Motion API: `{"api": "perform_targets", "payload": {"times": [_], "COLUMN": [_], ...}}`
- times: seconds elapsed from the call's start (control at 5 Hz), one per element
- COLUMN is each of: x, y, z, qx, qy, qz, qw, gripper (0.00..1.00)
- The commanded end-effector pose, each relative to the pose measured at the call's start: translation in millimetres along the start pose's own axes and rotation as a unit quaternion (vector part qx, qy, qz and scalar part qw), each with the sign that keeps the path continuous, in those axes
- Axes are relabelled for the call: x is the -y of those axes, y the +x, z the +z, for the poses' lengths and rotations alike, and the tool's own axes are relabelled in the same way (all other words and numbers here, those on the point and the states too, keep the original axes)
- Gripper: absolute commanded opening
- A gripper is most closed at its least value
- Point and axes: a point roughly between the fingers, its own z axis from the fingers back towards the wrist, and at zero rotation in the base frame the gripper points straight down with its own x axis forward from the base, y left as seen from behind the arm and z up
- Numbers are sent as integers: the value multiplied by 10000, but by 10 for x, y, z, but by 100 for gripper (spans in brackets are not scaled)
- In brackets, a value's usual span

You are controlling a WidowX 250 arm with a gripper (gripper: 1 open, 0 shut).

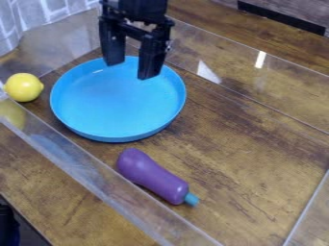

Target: Remove the lemon from the blue tray and put it on the table

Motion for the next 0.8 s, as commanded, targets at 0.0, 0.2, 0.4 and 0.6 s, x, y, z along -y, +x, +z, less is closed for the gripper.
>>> {"api": "perform_targets", "payload": {"times": [0.0, 0.2, 0.4, 0.6], "x": [44, -71, -125, -31], "y": [-19, -115, -160, -104], "z": [-41, -57, -106, -55], "qx": [101, 98, 74, 79], "qy": [17, 19, 8, -14], "qz": [-114, -273, -322, -244], "qw": [9999, 9996, 9995, 9997], "gripper": [100, 100, 100, 100]}}
